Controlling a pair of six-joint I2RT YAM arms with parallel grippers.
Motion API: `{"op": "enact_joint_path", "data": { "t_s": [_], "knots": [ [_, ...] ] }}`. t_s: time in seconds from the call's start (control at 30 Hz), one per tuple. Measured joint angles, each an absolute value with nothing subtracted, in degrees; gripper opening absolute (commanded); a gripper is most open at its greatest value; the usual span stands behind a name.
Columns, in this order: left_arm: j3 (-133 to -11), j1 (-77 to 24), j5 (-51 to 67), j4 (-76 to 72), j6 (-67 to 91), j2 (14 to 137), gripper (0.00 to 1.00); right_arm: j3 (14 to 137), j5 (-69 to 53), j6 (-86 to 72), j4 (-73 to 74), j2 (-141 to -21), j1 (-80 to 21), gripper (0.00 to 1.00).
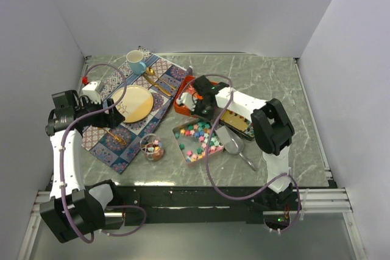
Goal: Pack the candies
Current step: Move the storage box to the center of the board.
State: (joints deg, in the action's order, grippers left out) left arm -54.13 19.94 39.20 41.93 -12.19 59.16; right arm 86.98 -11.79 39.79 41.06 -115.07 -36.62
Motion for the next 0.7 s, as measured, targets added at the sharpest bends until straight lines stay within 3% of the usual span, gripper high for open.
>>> {"op": "enact_joint_path", "data": {
  "t_s": [0.5,0.53,0.57,0.63,0.67,0.7],
  "knots": [
    [-54.1,14.1,39.4,38.7,-12.1,62.4,0.84,90.3,-4.1,43.8,39.8,-118.2,-27.7,0.02],
    [-54.1,14.0,39.4,38.5,-12.1,62.6,0.85,90.3,-4.1,43.8,39.8,-118.2,-27.2,0.09],
    [-54.1,13.9,39.4,38.4,-12.1,62.8,0.85,90.3,-4.3,43.8,39.8,-118.1,-26.7,0.27],
    [-54.1,13.6,39.5,38.1,-12.0,63.0,0.85,90.0,-6.4,43.7,40.1,-117.3,-25.2,0.43],
    [-54.1,13.5,39.7,37.9,-11.7,63.0,0.85,89.6,-7.6,43.4,40.2,-116.5,-24.8,0.57],
    [-54.1,13.3,39.8,37.5,-11.2,63.0,0.85,88.9,-10.0,43.5,40.7,-114.4,-24.0,0.61]
  ]
}}
